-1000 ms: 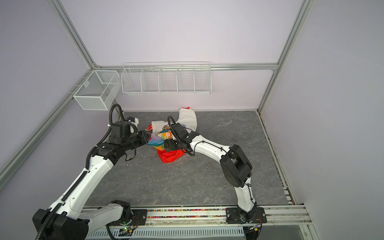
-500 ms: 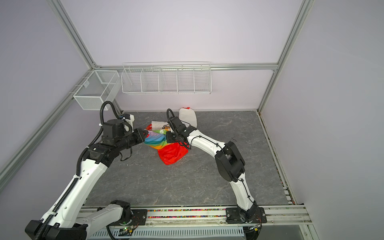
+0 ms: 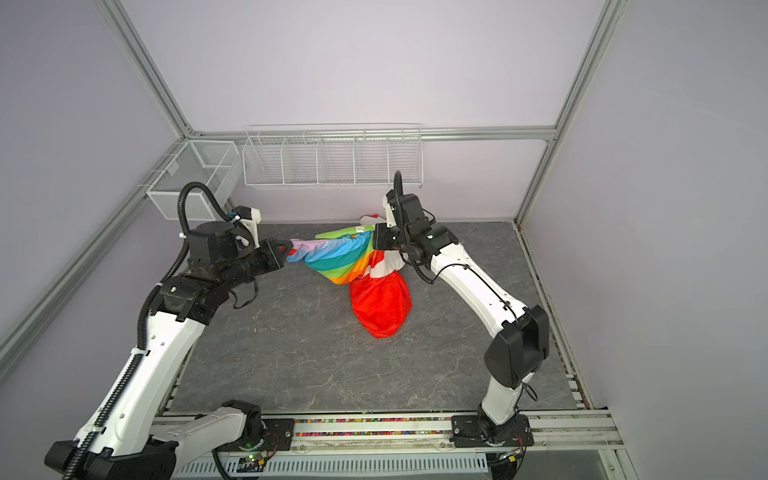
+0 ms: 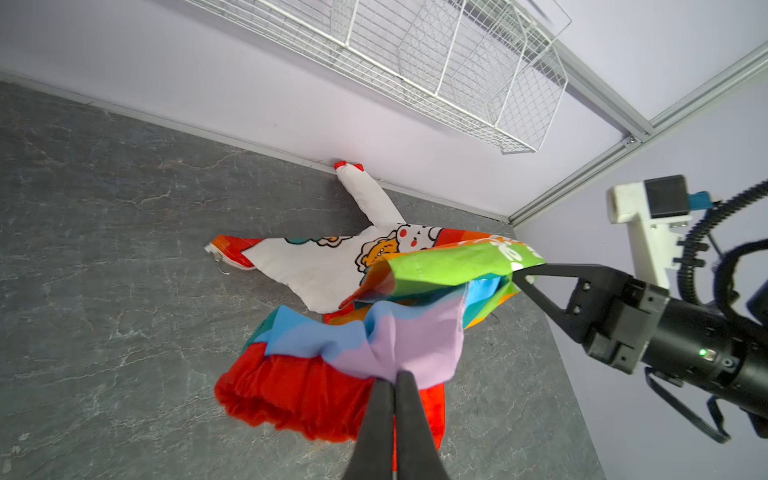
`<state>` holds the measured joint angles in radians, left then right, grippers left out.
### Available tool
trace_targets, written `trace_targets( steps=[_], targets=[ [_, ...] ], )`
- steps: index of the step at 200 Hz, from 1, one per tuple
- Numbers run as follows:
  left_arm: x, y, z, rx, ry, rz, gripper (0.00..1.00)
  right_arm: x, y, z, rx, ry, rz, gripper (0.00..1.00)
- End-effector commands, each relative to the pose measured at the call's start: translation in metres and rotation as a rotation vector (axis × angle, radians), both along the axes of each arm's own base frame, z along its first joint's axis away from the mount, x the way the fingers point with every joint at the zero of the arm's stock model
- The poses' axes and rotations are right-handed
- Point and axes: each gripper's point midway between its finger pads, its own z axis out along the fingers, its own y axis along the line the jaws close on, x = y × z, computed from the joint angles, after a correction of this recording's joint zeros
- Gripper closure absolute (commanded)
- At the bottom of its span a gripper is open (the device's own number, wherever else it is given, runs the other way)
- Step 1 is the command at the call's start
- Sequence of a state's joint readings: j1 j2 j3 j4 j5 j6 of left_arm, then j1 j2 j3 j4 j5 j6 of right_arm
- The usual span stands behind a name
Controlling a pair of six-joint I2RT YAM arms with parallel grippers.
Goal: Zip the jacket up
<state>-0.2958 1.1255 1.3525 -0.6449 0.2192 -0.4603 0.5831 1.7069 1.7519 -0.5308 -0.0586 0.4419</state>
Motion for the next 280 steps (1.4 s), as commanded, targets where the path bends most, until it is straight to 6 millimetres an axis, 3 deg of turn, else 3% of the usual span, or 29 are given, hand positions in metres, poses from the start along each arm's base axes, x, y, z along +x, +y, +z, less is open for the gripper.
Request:
trace_targets(
  steps=[1,29,54,78,115,144,171,194,229,247,280],
  targets=[
    [-0.01,-0.009,0.017,-0.005,-0.032,-0.064,1.0,-0.012,-0.021,0.017,-0.024,-0.038,0.014,0.94],
    [-0.02,-0.021,0.027,-0.01,-0.054,-0.107,1.0,-0.019,-0.037,0.038,-0.013,-0.076,0.019,0.93],
    [-0.024,-0.027,0.023,0.001,-0.049,-0.123,1.0,-0.022,-0.039,0.038,-0.018,-0.074,0.04,0.93],
    [-0.016,-0.017,0.004,0.042,-0.012,-0.05,1.0,-0.018,-0.026,0.015,-0.008,-0.009,0.079,0.92],
    [0.006,0.0,-0.025,0.112,0.039,0.075,1.0,0.006,-0.014,-0.046,-0.056,0.14,0.047,0.87],
    [0.028,0.013,-0.047,0.153,0.099,0.177,1.0,0.026,-0.013,-0.078,-0.139,0.246,-0.004,0.76],
    [0.047,0.026,-0.068,0.127,0.166,0.244,1.0,0.029,-0.016,-0.091,-0.179,0.306,-0.026,0.39],
    [0.055,0.031,-0.078,0.097,0.189,0.262,1.0,0.019,-0.028,-0.095,-0.208,0.299,-0.046,0.22],
    [0.059,0.033,-0.085,0.099,0.198,0.266,1.0,-0.014,-0.059,-0.113,-0.279,0.3,-0.075,0.13],
    [0.061,0.034,-0.085,0.103,0.199,0.266,1.0,-0.037,-0.071,-0.133,-0.295,0.336,-0.073,0.12],
    [0.061,0.034,-0.086,0.106,0.199,0.26,1.0,-0.085,-0.095,-0.192,-0.328,0.451,-0.09,0.12]
  ],
)
